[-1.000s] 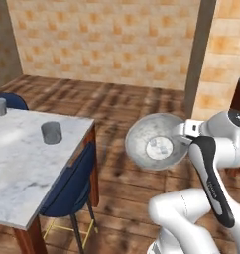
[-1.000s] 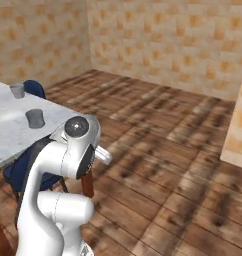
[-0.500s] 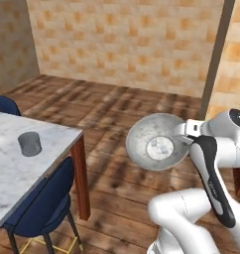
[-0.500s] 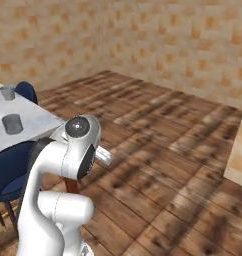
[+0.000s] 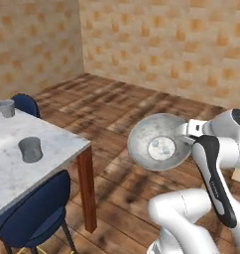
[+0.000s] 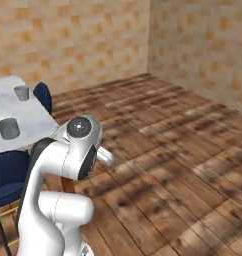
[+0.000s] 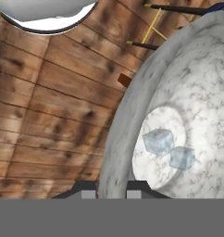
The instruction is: There are four ice cubes in the ice bowl. Place two ice cubes in each glass of water.
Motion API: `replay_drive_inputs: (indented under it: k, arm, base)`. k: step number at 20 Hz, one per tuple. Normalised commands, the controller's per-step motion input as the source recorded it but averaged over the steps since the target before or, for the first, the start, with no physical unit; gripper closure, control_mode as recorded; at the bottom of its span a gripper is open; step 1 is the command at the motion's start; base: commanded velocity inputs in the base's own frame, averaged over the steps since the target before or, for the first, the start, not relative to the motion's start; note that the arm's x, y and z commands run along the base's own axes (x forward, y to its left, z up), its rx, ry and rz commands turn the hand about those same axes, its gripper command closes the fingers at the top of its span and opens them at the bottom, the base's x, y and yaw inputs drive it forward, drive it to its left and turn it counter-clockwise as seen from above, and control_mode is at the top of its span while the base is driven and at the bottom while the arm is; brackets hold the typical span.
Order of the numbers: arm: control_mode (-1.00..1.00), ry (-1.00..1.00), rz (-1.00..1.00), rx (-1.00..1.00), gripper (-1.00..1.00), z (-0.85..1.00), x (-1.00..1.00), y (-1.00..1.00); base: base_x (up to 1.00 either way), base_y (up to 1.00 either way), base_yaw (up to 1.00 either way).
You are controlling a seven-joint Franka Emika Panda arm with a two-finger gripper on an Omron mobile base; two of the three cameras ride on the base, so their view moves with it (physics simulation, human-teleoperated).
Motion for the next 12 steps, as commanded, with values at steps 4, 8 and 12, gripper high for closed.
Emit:
replay_drive_inputs:
  k: [4,8,12]
  arm:
    - [1.00,0.00,0.00,0.00,1.00,0.00,0.00,0.00]
    - [1.00,0.00,0.00,0.00,1.00,0.00,0.00,0.00]
    - [1.00,0.00,0.00,0.00,1.00,0.00,0.00,0.00]
  base:
    - [0.45,-0.69,0.48]
    - [0.41,-0.68,0.49]
    - [0.38,-0.70,0.48]
